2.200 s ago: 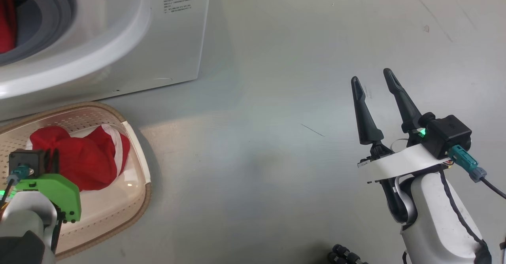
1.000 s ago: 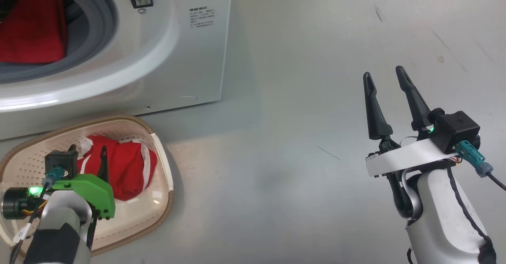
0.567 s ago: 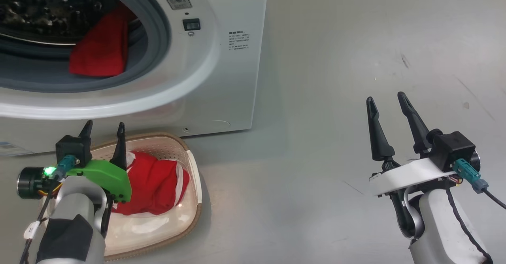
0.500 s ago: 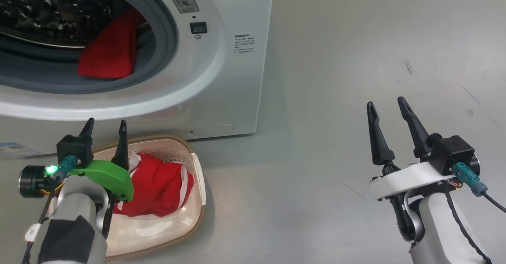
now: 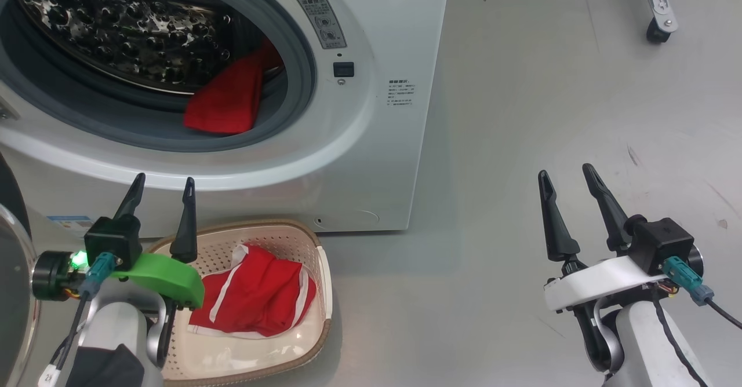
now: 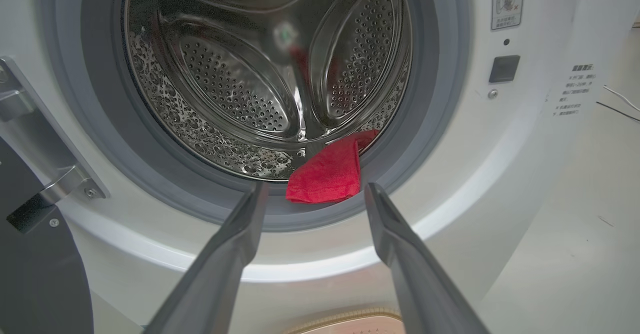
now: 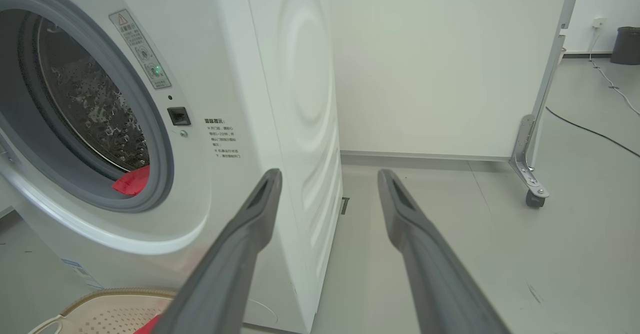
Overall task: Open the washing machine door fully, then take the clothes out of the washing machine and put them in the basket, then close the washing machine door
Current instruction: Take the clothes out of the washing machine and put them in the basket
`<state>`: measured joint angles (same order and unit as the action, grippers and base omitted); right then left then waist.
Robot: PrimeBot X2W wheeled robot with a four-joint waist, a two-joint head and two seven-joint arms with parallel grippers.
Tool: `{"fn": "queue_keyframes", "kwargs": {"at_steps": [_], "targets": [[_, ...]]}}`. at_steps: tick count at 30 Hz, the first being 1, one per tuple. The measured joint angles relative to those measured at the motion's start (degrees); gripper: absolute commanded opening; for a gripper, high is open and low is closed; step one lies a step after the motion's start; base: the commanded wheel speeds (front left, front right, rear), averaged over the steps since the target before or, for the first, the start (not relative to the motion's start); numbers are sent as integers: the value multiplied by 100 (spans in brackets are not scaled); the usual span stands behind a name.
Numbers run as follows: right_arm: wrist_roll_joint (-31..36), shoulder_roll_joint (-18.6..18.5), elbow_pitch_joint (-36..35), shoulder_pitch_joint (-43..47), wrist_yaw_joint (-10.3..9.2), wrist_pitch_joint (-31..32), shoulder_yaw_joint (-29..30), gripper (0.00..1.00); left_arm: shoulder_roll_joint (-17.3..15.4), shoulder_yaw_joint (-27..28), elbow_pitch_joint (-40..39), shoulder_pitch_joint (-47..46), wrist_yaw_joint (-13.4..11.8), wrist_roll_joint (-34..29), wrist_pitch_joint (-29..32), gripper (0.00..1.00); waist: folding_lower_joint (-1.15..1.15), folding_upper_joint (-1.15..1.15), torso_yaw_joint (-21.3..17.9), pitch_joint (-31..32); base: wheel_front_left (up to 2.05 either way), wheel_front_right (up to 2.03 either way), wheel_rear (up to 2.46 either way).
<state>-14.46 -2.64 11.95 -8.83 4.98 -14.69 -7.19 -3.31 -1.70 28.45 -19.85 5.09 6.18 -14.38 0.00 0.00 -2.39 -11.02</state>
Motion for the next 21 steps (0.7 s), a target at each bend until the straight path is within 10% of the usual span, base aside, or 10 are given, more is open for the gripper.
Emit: {"fn": "queue_keyframes", "kwargs": {"at_steps": [21], "targets": [[-2, 1, -75, 256, 44, 0, 30, 100, 88, 37, -1090, 901, -130, 145, 0, 100, 0, 0, 43, 281, 0, 0, 0]]}}
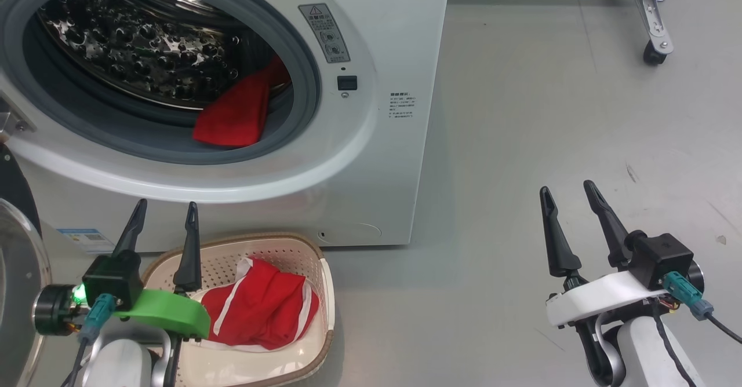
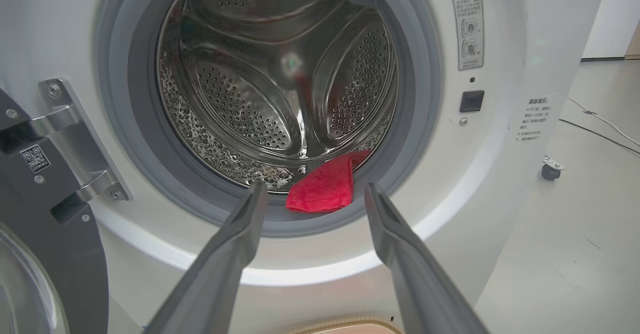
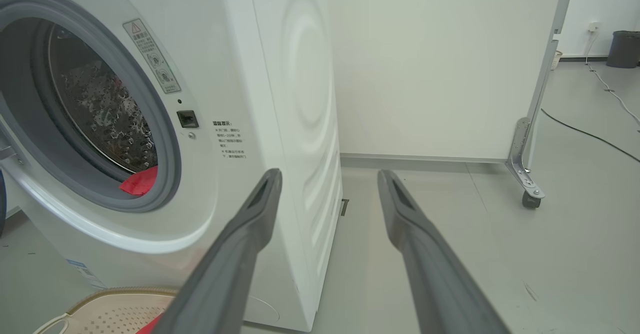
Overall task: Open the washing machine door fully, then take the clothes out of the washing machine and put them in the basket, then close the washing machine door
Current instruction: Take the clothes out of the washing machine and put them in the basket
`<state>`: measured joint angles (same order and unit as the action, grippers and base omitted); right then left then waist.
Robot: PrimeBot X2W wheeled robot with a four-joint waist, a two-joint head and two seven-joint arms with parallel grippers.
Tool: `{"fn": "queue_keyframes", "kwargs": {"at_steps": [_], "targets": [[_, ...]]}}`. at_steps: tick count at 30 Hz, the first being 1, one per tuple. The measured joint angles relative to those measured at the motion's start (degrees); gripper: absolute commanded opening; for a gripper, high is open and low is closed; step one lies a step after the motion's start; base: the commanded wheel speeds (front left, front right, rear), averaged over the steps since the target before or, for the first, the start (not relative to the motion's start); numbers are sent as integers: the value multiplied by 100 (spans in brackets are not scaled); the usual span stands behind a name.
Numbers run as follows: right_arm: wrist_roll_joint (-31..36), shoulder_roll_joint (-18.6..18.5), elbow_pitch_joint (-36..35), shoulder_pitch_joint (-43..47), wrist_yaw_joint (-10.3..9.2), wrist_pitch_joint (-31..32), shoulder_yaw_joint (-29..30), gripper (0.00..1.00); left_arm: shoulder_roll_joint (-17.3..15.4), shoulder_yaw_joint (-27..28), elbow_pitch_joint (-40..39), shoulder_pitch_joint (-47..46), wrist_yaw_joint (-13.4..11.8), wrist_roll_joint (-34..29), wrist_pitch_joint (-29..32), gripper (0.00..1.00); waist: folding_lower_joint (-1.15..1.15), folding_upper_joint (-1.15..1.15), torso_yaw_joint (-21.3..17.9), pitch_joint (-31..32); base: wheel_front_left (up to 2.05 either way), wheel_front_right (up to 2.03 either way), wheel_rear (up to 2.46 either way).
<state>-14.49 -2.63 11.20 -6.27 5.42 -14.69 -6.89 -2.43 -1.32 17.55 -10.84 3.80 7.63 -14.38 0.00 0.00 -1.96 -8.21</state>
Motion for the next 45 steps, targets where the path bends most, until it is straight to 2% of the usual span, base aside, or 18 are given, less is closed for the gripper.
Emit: {"fn": "queue_keyframes", "kwargs": {"at_steps": [20, 45], "targets": [[0, 2, 3, 105, 30, 0, -56, 100, 4, -102, -425, 402, -75, -2, 0, 100, 0, 0, -89, 135, 0, 0, 0], [-1, 3, -78, 114, 48, 0, 34, 100, 8, -212, -692, 410, -199, 1, -5, 100, 0, 0, -87, -46, 0, 0, 0]]}}
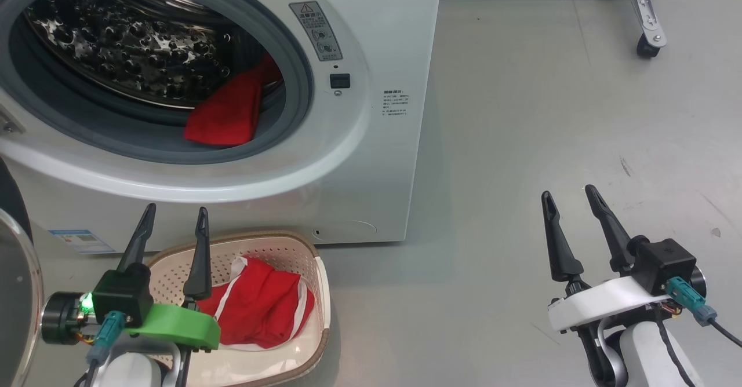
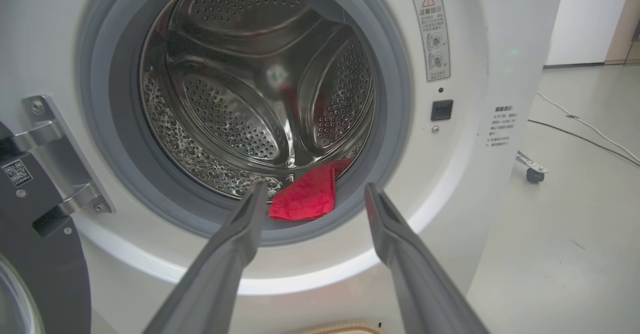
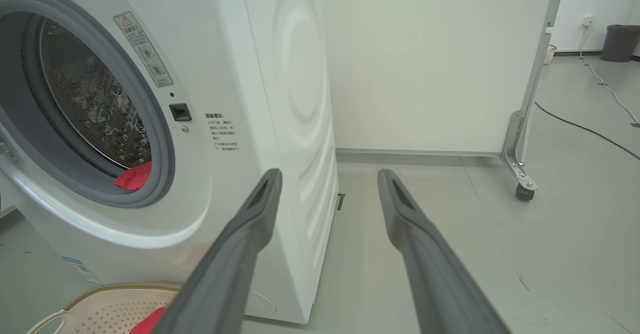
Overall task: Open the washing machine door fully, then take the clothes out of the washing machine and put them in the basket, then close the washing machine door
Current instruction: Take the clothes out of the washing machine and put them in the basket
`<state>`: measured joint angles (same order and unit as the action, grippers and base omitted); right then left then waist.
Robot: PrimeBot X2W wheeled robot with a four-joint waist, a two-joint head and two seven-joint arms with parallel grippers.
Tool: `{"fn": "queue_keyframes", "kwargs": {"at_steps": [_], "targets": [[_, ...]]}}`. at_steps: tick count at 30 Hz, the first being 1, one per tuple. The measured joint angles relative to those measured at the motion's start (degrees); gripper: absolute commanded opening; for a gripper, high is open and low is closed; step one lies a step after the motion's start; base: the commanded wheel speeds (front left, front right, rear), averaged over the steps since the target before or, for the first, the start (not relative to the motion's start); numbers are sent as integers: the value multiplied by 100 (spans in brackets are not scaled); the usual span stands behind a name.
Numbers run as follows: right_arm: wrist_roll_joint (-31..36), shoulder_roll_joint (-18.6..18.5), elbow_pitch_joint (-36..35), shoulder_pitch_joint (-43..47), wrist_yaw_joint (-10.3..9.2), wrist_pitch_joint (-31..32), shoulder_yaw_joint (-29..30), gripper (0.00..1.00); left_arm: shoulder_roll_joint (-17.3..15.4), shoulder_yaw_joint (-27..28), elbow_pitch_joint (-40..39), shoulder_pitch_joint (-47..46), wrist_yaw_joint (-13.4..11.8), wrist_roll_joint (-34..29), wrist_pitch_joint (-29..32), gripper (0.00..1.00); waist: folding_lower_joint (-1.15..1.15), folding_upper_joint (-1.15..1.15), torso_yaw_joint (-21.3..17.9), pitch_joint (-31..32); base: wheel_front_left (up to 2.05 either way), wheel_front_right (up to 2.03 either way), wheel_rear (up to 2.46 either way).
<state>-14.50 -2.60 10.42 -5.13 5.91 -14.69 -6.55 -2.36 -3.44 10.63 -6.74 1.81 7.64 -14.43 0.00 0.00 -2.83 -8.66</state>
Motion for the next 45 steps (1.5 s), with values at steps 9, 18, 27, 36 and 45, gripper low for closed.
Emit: {"fn": "queue_keyframes", "kwargs": {"at_steps": [9, 18, 27, 36, 45], "targets": [[-9, 0, -8, -1, 0, 0, -1, 100, 0, -20, -22, 0, -7, 22, 0, 100, 0, 0, -12, -26, 0, 0, 0], [-16, 0, -91, -9, 1, 0, -46, 100, 0, -9, -127, -1, -29, 25, 0, 100, 0, 0, -73, -189, 0, 0, 0], [-14, 0, -237, -65, 1, 0, -146, 100, -16, 146, -241, -59, -49, 38, 0, 100, 0, 0, -168, -572, 0, 0, 0], [-19, 0, -366, -277, 0, 0, -254, 100, -381, 396, -233, -860, -48, 90, 63, 100, 0, 0, -349, -1187, 0, 0, 0], [-176, -1, -511, -642, -4, 0, -388, 100, -814, 643, -122, -2034, 81, 204, 726, 100, 0, 0, -640, -1838, 0, 0, 0]]}}
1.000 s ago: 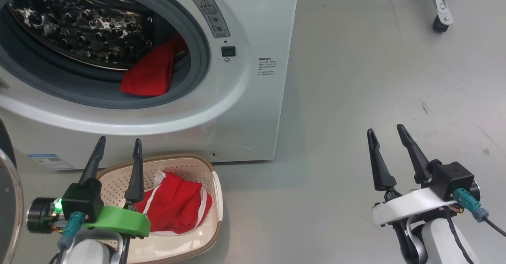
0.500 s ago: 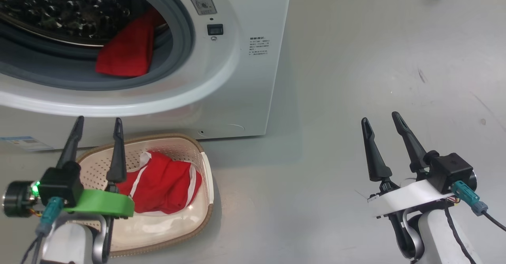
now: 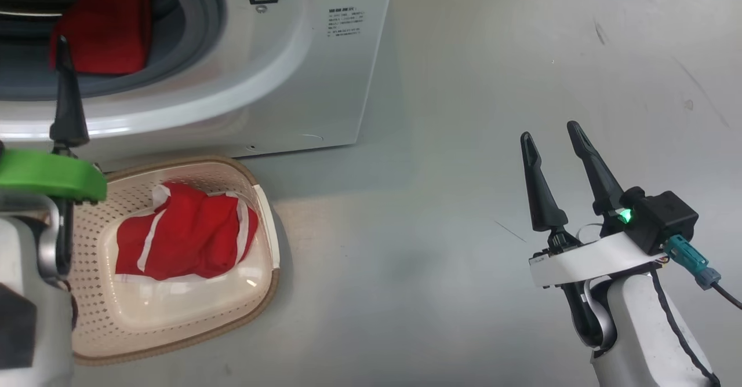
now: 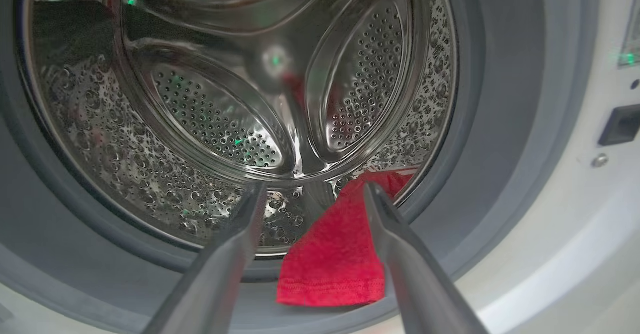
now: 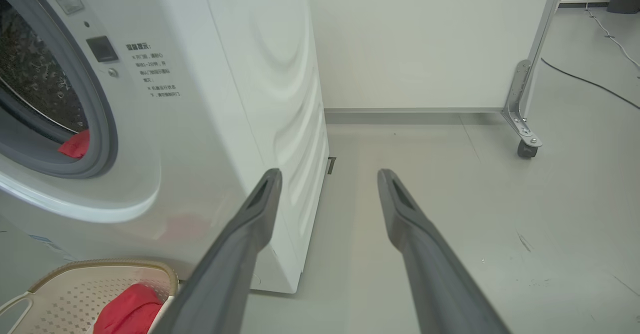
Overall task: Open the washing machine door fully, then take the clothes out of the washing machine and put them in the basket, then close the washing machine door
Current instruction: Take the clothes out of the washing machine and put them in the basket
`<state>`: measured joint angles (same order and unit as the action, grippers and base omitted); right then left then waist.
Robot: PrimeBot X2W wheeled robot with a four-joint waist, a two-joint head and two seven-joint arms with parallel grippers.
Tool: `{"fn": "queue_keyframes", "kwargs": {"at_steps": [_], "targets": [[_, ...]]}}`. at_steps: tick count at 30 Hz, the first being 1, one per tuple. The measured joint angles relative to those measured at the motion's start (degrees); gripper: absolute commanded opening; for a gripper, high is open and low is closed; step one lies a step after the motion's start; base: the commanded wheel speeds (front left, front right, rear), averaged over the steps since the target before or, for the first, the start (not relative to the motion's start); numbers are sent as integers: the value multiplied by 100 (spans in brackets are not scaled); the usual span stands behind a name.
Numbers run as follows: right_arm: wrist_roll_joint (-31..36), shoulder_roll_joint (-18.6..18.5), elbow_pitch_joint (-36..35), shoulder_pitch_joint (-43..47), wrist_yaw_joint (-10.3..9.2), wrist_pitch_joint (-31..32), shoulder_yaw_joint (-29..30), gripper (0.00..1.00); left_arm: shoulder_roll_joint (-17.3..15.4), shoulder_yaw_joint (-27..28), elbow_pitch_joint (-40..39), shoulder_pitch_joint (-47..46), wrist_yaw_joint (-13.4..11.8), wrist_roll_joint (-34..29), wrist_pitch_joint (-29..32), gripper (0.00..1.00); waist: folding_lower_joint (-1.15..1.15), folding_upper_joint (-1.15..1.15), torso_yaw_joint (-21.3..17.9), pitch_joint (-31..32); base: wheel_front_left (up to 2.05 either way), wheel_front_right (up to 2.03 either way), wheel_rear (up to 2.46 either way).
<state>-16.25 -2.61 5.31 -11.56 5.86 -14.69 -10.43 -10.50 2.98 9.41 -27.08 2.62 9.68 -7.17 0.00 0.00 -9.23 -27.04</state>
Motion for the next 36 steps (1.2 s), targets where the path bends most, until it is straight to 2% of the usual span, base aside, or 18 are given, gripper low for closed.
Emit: {"fn": "queue_keyframes", "kwargs": {"at_steps": [10, 14, 21, 36], "targets": [[-86, 0, -24, -254, -7, 0, -205, 100, -444, -165, 553, -1156, 267, 133, 947, 100, 0, 0, -410, -559, 0, 0, 0], [-93, 1, -33, -377, -7, 0, -293, 100, -513, -204, 873, -1518, 320, 193, 1284, 100, 0, 0, -572, -710, 0, 0, 0], [-118, 1, -1, -458, -21, 0, -489, 100, -745, -271, 1433, -1931, 332, 191, 1729, 100, 0, 0, -831, -871, 0, 0, 0], [-192, 3, -2, -583, -147, 0, -658, 100, -1016, -157, 2293, -2848, 380, 381, 2515, 100, 0, 0, -1175, -1128, 0, 0, 0]]}}
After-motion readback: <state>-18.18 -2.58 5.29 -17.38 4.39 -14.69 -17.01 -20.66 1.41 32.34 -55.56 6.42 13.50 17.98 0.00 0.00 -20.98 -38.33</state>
